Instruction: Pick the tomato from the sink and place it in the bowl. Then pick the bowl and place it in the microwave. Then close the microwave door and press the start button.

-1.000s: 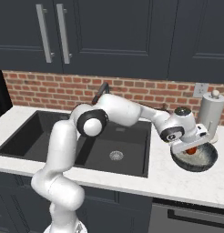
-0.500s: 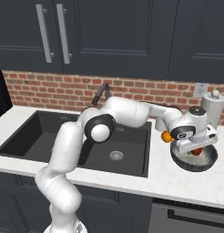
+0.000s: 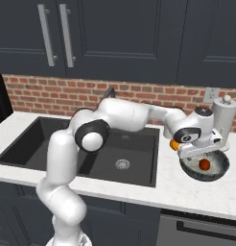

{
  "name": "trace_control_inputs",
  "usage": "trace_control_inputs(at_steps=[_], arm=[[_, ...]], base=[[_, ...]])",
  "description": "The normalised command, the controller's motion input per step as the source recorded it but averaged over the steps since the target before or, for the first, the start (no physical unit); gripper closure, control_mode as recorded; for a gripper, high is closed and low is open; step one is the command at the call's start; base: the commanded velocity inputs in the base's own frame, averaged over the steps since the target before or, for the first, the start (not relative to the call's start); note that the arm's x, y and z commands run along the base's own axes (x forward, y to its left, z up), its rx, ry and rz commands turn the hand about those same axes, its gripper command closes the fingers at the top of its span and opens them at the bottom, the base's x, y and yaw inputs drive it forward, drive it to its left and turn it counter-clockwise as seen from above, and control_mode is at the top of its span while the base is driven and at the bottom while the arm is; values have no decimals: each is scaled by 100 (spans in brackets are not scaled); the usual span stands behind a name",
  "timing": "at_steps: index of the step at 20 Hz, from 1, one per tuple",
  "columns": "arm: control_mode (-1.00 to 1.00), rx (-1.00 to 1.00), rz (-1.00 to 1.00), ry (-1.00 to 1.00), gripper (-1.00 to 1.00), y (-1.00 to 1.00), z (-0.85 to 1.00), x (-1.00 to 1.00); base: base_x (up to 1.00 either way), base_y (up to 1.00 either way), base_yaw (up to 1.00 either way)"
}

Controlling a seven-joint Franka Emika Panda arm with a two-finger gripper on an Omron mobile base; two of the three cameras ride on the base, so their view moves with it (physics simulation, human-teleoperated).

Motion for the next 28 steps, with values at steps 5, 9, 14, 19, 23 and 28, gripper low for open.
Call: trace_control_inputs(at_steps=[5, 9, 14, 19, 23, 28], arm=[[-100, -10, 5, 3, -100, 99, -34, -43], [-100, -9, 0, 1, -100, 49, -5, 9], [-100, -9, 0, 0, -100, -1, -12, 46], [-100, -6, 0, 0, -100, -35, 0, 46], [-100, -1, 0, 0, -100, -59, -7, 24], [-100, 0, 0, 7, -100, -63, -31, 13]], base=[[0, 0, 0], [0, 0, 0], [0, 0, 0], [0, 0, 0], [0, 0, 0], [0, 0, 0]])
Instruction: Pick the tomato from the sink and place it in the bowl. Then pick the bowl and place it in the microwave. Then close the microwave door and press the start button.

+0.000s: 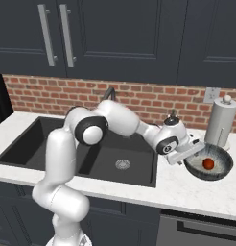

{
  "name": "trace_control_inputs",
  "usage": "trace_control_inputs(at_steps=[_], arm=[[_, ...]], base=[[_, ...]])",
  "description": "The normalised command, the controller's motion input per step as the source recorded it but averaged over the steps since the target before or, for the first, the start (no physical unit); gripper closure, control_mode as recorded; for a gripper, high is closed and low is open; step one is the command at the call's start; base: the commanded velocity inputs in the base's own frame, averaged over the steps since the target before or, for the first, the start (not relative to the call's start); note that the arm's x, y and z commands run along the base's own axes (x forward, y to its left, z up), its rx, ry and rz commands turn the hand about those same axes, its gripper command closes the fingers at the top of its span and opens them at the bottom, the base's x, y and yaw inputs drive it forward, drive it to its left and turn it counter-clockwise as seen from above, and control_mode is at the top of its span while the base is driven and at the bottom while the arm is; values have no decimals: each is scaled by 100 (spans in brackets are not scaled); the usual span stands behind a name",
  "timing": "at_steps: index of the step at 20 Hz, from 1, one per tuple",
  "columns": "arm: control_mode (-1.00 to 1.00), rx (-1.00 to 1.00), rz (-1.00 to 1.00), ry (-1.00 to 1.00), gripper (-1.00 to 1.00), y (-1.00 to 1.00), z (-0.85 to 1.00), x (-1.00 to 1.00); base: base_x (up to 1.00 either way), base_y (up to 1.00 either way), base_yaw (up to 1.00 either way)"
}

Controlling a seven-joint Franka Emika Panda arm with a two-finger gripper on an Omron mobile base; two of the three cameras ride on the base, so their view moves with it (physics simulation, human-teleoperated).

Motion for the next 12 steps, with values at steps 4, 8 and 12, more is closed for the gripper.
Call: trace_control_inputs(at_steps=[4, 8, 12], arm=[[-100, 0, 0, 17, 100, -37, -39, 8], [-100, 0, 0, 11, 100, -11, -14, -5], [-100, 0, 0, 0, 100, 0, 0, -43]], base=[[0, 0, 0], [0, 0, 0], [0, 0, 0]])
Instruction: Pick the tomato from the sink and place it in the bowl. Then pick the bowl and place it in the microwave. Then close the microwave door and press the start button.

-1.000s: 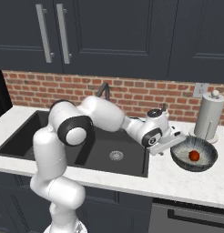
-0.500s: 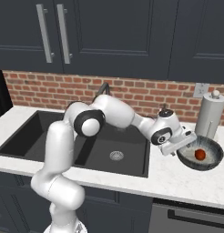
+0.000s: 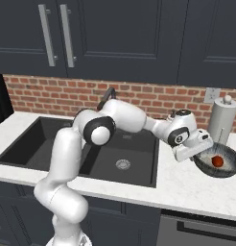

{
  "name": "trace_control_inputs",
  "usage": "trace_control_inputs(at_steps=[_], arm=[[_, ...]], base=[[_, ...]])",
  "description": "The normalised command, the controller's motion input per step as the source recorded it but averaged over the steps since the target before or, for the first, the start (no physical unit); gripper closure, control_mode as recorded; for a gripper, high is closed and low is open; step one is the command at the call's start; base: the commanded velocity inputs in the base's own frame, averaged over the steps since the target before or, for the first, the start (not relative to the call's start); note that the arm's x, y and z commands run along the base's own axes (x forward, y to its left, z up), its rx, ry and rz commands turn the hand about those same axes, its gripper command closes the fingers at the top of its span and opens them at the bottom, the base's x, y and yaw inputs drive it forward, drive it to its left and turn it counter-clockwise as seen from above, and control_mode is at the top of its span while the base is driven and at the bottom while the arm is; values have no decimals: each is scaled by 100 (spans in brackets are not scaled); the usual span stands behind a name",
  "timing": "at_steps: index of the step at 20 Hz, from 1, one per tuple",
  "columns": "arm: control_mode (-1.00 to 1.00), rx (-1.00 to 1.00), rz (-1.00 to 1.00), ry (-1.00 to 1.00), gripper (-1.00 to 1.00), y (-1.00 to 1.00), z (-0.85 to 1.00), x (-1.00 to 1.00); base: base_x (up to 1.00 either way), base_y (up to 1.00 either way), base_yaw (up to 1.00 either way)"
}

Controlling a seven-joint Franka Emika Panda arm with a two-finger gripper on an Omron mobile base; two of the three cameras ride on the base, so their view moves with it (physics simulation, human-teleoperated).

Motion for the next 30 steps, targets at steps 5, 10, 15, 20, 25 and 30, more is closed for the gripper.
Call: trace_control_inputs(at_steps=[5, 10, 15, 20, 25, 30], arm=[[-100, 0, 0, -6, 100, 21, 22, -83], [-100, -4, 1, -20, 100, 63, 84, -100], [-100, -10, 7, -13, 100, 85, 100, -89], [-100, -2, 17, 0, 100, 95, 100, -87], [-100, 0, 21, 10, 100, 99, 100, -81], [-100, -1, 22, 21, 100, 94, 100, -50]], base=[[0, 0, 0], [0, 0, 0], [0, 0, 0], [0, 0, 0], [0, 0, 0], [0, 0, 0]])
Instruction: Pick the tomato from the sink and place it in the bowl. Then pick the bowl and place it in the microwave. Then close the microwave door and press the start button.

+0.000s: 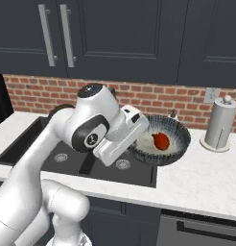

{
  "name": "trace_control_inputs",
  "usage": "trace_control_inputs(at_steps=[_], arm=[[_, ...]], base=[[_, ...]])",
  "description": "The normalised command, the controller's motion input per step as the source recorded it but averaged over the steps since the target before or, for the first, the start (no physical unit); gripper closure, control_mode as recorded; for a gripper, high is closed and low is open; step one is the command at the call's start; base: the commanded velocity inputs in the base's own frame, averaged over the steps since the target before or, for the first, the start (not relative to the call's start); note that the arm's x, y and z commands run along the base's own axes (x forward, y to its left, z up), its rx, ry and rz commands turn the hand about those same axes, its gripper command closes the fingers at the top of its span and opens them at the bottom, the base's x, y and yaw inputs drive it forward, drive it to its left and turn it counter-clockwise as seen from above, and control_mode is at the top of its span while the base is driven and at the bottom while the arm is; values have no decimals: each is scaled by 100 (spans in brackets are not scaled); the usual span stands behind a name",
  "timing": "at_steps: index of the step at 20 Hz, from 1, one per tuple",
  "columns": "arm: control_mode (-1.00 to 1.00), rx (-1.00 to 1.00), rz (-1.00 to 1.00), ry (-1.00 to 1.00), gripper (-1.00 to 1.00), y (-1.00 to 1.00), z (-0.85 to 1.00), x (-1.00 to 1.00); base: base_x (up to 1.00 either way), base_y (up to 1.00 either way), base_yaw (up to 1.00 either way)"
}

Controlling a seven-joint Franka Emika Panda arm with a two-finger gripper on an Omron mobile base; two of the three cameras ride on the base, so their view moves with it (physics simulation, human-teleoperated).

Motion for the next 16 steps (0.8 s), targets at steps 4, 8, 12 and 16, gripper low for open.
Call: trace_control_inputs(at_steps=[4, 8, 12, 16], arm=[[-100, -1, 23, 39, 100, 100, 93, -35], [-100, -7, 26, 32, 100, 100, 50, -28], [-100, -14, 27, 20, 100, 100, 17, -31], [-100, -10, 28, 6, 100, 69, 0, -38]], base=[[0, 0, 0], [0, 0, 0], [0, 0, 0], [0, 0, 0]])
